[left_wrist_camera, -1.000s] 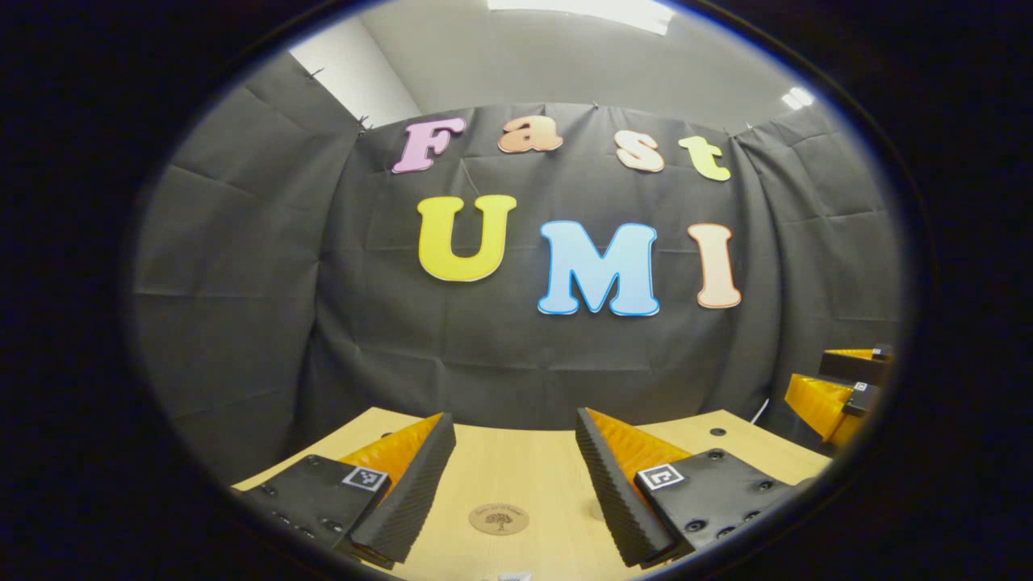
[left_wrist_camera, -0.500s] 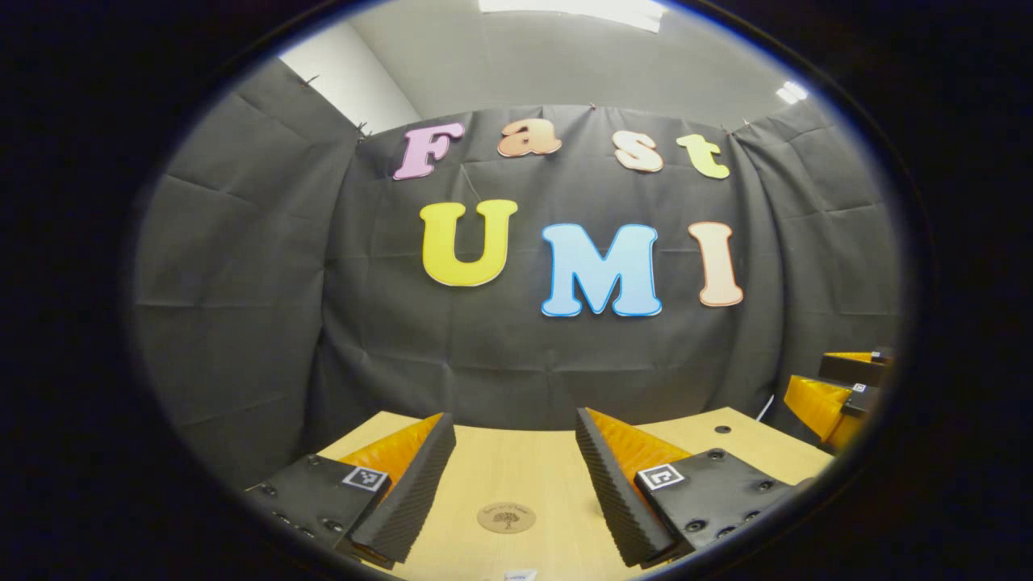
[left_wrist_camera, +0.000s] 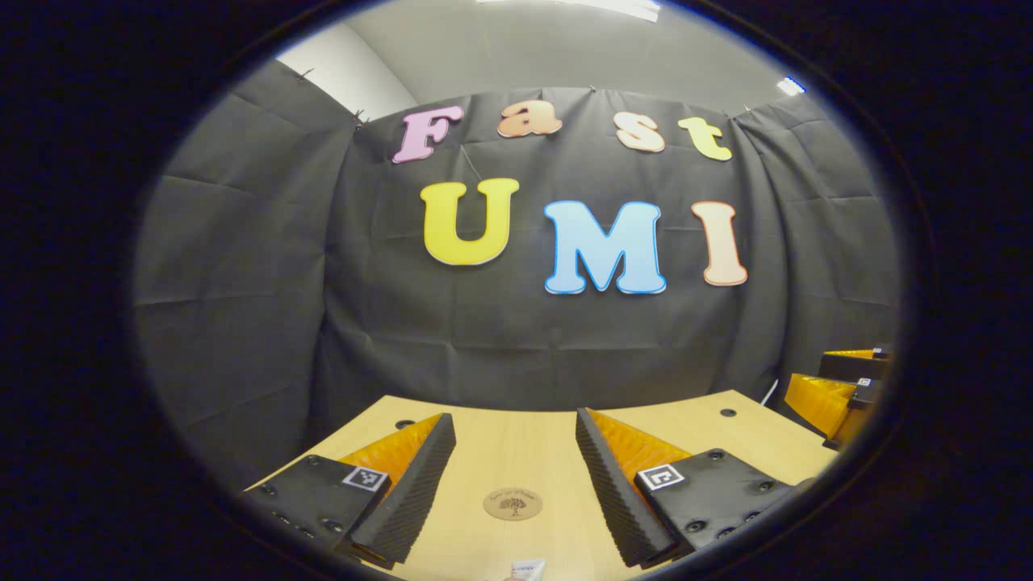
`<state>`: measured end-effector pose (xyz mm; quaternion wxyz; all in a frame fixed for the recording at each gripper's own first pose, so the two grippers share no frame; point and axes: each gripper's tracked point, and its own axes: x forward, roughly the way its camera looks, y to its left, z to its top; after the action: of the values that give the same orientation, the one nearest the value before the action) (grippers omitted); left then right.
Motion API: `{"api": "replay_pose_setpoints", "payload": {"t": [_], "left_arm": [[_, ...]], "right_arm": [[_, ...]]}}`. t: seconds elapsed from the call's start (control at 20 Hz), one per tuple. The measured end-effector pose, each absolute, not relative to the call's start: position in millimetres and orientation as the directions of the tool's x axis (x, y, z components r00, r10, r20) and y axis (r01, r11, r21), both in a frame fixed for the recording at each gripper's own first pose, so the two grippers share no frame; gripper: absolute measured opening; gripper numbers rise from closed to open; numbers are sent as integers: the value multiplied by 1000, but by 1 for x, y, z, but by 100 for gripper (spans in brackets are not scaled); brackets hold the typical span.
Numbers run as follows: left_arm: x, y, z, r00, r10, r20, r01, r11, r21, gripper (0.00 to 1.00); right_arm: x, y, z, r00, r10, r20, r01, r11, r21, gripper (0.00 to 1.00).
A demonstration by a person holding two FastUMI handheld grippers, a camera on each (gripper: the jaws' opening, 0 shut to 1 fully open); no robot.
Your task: Put the toothbrush and toothpaste on the desktop into the cup, then pick up the cup and place it on the coaster on the desktop.
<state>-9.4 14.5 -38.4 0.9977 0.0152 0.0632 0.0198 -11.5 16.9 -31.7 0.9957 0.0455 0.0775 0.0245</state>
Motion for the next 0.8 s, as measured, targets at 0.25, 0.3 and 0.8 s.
{"api": "replay_pose_setpoints", "payload": {"t": [0.25,0.3,0.8], "left_arm": [[-9,23,-89,952,26,-305,-26,1000,4,96],[-10,24,-97,943,26,-332,-28,1000,0,96],[-22,27,-200,767,12,-642,-3,1000,14,100]], "right_arm": [[-16,26,-68,952,78,-296,-40,990,132,88],[-18,28,-77,941,81,-327,-37,990,139,88],[-36,51,-163,771,121,-626,-17,986,169,88]]}}
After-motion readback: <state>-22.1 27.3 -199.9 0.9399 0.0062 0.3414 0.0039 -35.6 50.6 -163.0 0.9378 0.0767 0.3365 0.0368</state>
